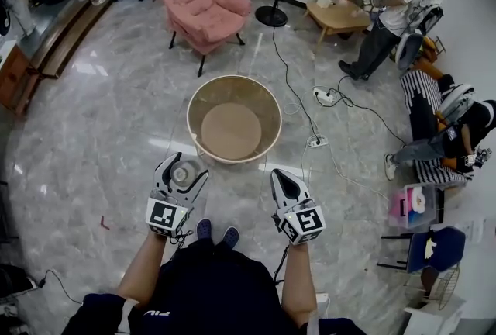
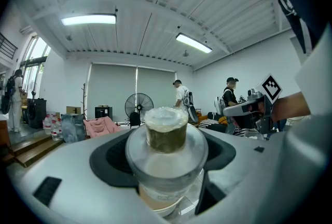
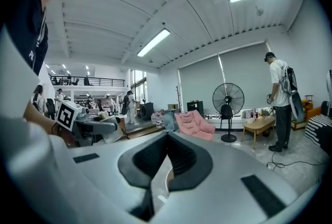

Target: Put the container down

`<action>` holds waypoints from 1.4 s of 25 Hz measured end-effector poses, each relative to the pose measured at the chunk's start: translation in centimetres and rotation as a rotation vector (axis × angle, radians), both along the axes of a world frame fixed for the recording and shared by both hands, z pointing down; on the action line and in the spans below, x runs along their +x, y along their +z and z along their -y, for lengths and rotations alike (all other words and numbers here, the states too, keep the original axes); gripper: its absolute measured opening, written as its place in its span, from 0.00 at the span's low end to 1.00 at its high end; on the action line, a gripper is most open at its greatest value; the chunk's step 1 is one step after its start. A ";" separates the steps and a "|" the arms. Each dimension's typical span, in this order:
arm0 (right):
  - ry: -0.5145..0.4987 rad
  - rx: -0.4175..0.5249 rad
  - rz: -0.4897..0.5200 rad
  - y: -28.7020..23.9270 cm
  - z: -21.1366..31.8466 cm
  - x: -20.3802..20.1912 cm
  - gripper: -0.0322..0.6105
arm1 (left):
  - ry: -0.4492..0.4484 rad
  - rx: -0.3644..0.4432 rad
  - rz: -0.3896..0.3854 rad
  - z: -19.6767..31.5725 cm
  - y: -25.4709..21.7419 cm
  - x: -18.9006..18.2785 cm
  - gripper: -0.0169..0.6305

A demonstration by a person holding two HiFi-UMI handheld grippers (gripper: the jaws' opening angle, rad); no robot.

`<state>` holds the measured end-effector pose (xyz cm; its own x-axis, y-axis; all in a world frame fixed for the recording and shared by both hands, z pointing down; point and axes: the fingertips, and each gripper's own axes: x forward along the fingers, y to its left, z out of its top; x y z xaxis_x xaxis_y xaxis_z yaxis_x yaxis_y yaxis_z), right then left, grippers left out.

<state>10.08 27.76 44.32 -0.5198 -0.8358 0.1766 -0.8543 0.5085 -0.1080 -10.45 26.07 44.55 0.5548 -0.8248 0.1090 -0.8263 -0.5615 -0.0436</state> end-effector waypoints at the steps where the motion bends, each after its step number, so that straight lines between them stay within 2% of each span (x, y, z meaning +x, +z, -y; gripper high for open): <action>1: 0.004 0.003 0.006 -0.1 0.0 0.2 0.09 | -0.001 0.006 0.008 -0.1 0.0 0.0 0.58; 5: 0.010 0.011 0.031 -0.3 0.0 0.8 0.09 | -0.014 0.011 0.057 -0.1 0.1 -0.1 0.58; 14: -0.011 0.012 0.045 -0.5 -0.5 1.9 0.09 | -0.038 -0.002 0.018 -0.4 -0.3 0.5 0.58; 20: -0.013 0.017 0.073 -0.7 -1.4 4.8 0.09 | -0.076 0.003 0.008 -1.1 -1.1 2.5 0.58; 26: -0.020 -0.003 0.085 -0.1 -1.6 5.5 0.09 | -0.079 0.011 0.005 -1.3 -1.4 3.8 0.58; 35: -0.015 -0.010 0.088 0.7 0.6 6.2 0.09 | -0.072 -0.006 -0.006 1.3 0.2 4.7 0.58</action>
